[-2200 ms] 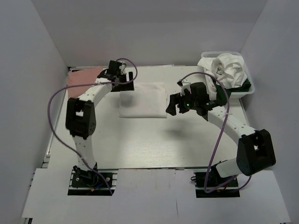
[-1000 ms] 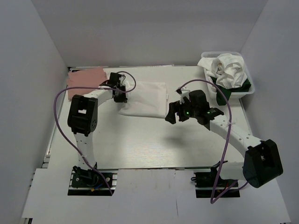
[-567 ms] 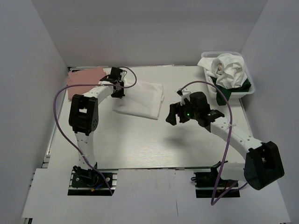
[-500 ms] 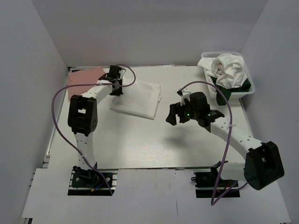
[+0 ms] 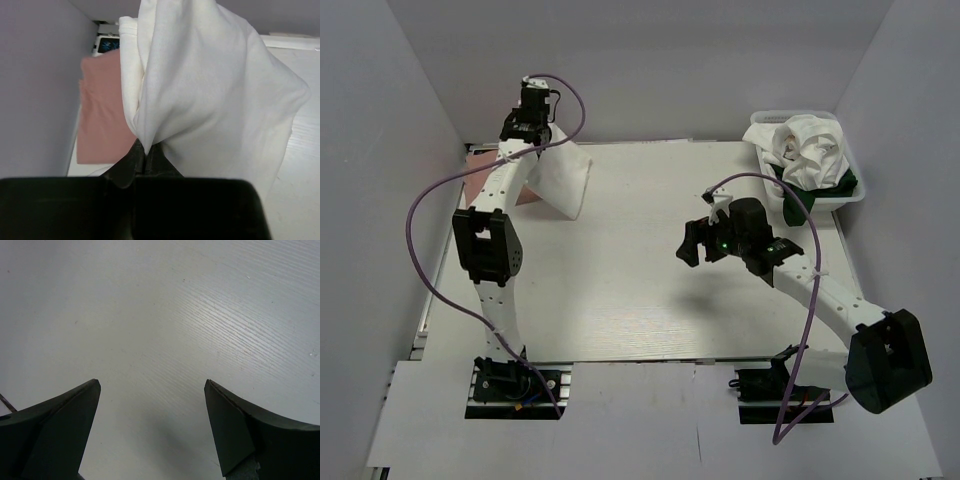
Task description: Fold and stack the t-shirts
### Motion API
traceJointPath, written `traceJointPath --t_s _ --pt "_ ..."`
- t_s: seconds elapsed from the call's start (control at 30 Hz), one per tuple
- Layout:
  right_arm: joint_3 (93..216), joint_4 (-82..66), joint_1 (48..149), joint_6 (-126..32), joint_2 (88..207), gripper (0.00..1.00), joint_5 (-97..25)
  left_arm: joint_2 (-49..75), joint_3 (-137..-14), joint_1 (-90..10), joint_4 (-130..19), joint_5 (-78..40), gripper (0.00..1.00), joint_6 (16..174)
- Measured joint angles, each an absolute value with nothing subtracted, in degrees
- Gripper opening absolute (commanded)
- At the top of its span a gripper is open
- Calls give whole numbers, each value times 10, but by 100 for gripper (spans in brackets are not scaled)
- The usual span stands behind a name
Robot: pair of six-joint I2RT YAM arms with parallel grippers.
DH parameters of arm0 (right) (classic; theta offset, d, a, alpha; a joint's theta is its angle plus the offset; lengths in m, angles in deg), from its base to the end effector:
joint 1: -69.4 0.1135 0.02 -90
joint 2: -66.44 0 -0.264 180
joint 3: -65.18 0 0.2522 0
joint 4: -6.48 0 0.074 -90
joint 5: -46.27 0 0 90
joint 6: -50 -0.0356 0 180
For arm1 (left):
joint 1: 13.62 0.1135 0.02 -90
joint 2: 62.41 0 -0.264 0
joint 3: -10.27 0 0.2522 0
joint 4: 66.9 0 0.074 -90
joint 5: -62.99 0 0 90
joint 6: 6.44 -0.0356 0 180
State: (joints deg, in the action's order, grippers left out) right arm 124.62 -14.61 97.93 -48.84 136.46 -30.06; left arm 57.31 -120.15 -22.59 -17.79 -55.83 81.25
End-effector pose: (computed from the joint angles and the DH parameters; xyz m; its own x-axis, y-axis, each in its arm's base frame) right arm 0.2333 0.1364 0.2583 -0.5543 -0.1314 -0.8219 -0.5623 0.7871 0.2534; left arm 0.4779 -0.0581 0.3242 -0.6227 0.1340 -0.7709 -0.2116 0.9197 0.3308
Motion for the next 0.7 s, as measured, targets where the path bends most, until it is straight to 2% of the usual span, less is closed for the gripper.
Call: traceJointPath --t_s 0.27,0.7 --pt "1240 -143 979 -488 1364 90 -313 681 -1345 -171 -163 -590 0 789" --pt "1240 -143 979 -489 1363 90 -320 705 -1356 -81 -211 -611 0 831"
